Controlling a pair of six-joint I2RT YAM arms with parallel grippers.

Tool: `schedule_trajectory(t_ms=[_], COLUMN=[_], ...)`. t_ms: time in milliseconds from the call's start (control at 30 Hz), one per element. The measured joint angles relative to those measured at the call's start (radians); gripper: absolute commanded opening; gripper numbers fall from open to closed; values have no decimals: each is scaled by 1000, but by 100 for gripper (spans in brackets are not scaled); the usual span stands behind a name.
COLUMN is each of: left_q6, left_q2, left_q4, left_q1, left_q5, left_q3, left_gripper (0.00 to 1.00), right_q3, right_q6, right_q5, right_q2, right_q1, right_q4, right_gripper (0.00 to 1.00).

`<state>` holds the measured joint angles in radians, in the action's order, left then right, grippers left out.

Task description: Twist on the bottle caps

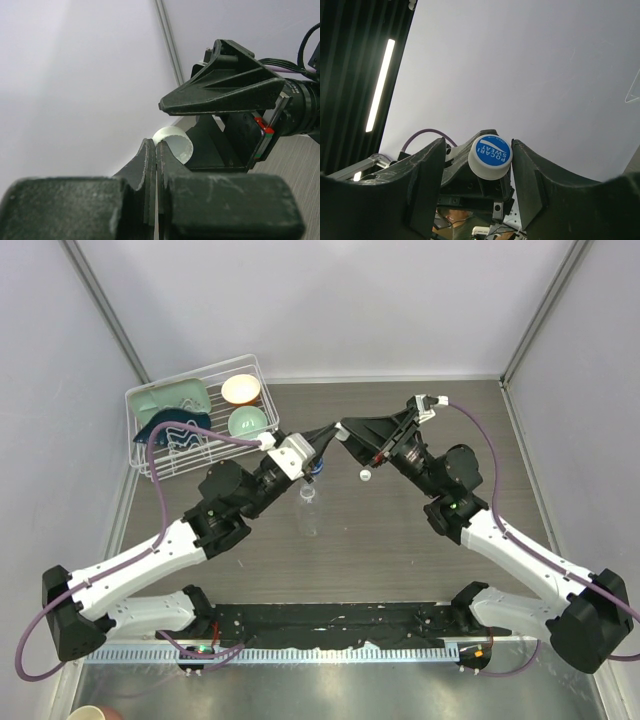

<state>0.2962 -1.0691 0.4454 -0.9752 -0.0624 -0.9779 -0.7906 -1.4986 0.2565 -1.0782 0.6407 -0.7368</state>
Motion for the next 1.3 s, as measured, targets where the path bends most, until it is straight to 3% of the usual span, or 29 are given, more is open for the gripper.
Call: schedule_trajectory(t_ms=[767,933,1033,1133,1167,1233,1267,1300], left_q6=[7,23,33,32,26,7,-6,-29], left_q2=[33,33,32,23,15,2,0,3], left_q4=[37,38,29,-62,-120,-229,-269,-325], left_q1=[0,0,0,0,0,3,6,9], left_q5=[19,14,6,-26,-43,-64,-71,-77], left_q3=[68,69,69,30,-6,-83,-112,-151], left_gripper=[0,2,33,50,63,68,80,84], right_q3=[-1,-2,-2,-10,-20,-48,-66,-84], right_q6=[-4,3,17,66,94,153,188,219], right_q5=[-2,-12,-19,-31,-40,-62,-71,-81], right_q2=[-46,-46,-43,-20,-3,38,61,84], right_q1=[14,20,21,25,26,25,26,28], right_q4=[-1,4,21,98,152,257,311,357], right_gripper=[37,24,19,15,14,13,12,12])
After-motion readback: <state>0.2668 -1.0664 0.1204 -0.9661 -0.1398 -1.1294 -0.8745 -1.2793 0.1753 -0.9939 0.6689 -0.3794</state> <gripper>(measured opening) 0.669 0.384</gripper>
